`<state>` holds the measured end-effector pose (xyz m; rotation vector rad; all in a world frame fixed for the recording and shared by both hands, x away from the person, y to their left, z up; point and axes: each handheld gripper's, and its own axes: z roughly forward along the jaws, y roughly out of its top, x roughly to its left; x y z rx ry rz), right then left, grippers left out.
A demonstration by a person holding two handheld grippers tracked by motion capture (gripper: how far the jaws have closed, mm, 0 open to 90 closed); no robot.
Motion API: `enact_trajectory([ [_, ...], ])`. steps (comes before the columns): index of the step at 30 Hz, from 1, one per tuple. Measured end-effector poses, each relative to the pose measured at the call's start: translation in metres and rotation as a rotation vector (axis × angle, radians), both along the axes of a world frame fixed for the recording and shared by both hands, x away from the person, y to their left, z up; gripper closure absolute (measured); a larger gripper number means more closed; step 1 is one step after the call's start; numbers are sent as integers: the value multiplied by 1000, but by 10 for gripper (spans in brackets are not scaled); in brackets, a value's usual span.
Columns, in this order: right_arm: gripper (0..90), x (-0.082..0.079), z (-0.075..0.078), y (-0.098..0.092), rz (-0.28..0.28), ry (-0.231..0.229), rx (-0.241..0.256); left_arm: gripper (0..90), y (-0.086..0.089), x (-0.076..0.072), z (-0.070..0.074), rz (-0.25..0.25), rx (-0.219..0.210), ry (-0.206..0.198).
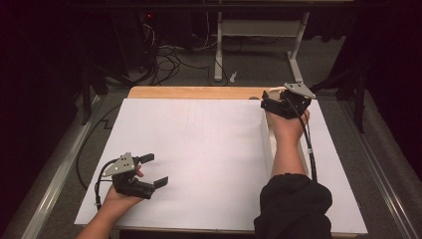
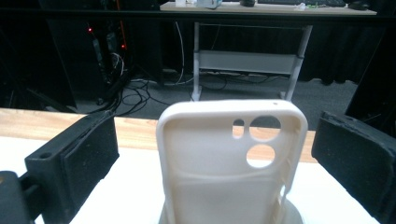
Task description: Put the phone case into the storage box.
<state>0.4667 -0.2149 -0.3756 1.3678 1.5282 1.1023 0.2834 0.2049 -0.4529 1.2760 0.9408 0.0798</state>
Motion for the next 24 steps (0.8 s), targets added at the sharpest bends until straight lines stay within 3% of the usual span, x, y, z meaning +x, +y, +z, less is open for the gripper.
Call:
enact_trajectory([
  [13, 55, -24, -4, -9, 21, 9, 23, 24, -2, -1, 0, -4, 7, 0],
  [19, 192, -34, -3, -14, 41, -7, 37, 25, -3, -1, -1, -6, 11, -2],
  [24, 398, -37, 0, -16, 85, -18, 52, 25, -3, 0, -1, -6, 10, -3],
])
